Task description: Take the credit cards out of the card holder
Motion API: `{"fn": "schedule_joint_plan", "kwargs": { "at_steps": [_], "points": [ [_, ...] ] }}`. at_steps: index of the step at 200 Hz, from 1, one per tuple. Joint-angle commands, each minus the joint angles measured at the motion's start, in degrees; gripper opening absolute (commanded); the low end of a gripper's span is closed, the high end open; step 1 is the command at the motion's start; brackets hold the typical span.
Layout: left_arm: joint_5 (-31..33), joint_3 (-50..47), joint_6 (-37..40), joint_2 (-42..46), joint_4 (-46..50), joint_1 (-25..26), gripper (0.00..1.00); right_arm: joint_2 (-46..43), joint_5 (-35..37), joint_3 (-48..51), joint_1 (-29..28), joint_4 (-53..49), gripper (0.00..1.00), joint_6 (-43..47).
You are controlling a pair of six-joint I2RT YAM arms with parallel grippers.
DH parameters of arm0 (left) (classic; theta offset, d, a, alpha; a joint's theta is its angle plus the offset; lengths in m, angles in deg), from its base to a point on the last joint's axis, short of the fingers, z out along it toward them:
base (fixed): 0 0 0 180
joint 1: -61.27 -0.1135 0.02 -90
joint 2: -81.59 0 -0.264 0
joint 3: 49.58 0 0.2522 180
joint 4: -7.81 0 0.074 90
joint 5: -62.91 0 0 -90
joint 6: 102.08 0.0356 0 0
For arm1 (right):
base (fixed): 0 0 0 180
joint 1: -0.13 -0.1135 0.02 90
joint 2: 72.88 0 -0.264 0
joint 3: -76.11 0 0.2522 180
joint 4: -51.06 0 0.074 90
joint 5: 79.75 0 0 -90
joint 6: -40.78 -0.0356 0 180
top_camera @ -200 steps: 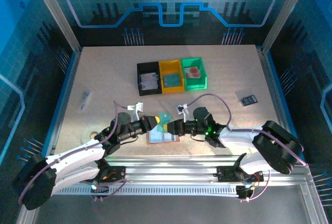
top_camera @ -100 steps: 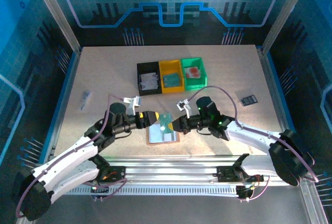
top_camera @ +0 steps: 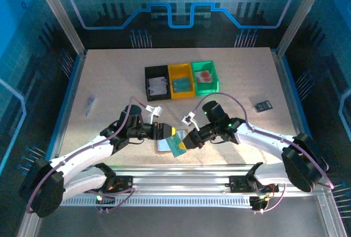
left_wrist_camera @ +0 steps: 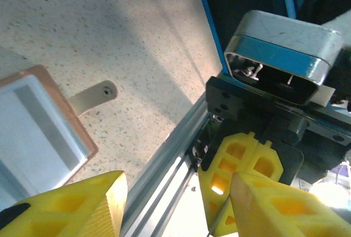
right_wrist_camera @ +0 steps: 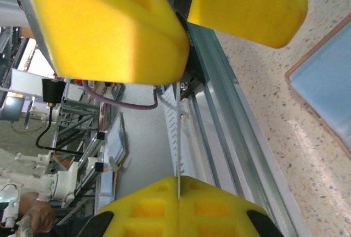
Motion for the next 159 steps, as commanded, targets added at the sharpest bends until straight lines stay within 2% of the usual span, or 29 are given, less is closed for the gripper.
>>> {"fn": "schedule_joint_plan", "kwargs": {
  "at_steps": [1, 61, 84, 116, 159],
  "points": [
    [-5.4, -1.2, -1.0, -0.2, -4.9, 1.1, 0.52, 0.3, -2.0, -1.7, -0.1, -1.0, 0.0, 1.6],
    [-7.6, -2.1, -1.9, -1.4, -8.2, 3.3, 0.5, 0.3, -1.9, -1.6, 1.0, -1.3, 0.0, 1.2],
    [-7.6, -1.9, -1.4, -1.8, -7.7, 4.1, 0.36, 0.0, -2.0, -1.6, 1.1, -1.2, 0.0, 1.1],
    [-7.2, -1.3, -0.7, -1.9, -6.6, 4.1, 0.27, -0.6, -2.0, -1.5, 1.3, -1.3, 0.0, 0.9],
    [-6.2, -0.8, -0.2, -0.9, -5.4, 4.1, 0.0, -0.8, -1.7, -1.6, 2.5, -1.7, 0.0, 1.0]
  ]
}}
